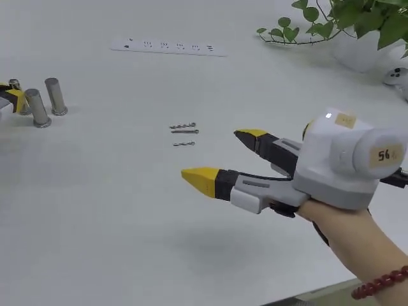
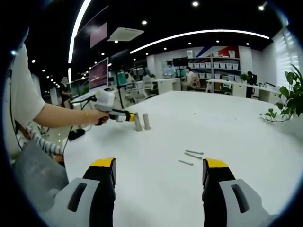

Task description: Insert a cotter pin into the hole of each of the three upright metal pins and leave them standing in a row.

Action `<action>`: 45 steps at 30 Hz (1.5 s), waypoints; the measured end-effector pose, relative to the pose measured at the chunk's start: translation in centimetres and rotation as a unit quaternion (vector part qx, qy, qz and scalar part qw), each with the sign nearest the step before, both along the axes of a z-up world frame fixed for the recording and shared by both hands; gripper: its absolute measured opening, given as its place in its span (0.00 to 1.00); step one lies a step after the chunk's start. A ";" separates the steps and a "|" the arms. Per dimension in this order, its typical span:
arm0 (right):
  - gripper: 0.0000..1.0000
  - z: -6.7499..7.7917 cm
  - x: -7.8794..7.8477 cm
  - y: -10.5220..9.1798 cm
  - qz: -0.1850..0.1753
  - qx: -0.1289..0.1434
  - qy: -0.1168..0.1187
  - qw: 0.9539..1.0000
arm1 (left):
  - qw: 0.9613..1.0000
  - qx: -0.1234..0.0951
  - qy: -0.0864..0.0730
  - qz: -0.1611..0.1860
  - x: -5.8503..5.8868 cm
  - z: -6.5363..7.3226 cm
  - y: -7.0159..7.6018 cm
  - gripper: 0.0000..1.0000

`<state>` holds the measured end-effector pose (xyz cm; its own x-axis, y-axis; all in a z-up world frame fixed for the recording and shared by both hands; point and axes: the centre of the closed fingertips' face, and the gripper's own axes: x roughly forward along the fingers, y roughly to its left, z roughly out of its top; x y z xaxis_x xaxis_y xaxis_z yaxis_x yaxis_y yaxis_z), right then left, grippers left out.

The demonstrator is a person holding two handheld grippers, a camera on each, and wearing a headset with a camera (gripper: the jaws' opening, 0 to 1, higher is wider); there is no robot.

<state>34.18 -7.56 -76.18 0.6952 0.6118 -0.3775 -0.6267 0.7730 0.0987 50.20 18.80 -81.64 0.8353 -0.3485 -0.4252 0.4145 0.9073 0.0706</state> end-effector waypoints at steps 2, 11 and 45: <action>0.76 0.0 0.0 0.0 0.001 -0.002 -0.001 1.000 | 1.000 -0.001 0.001 0.000 0.2 -0.1 0.2 0.07; 0.76 0.0 -0.1 0.2 0.005 -0.003 0.000 1.000 | 1.000 0.009 0.015 0.010 -0.7 -0.1 0.7 0.07; 0.70 -1.0 -0.2 -0.6 0.025 -0.021 0.010 0.999 | 0.999 -0.027 0.025 0.002 -7.8 1.7 -5.2 0.07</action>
<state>33.96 -8.18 -77.13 0.6555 0.6294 -0.4173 -0.6635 0.7439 0.0797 42.36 13.56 -79.91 0.8146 -0.3683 -0.4480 0.4126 0.9109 0.0014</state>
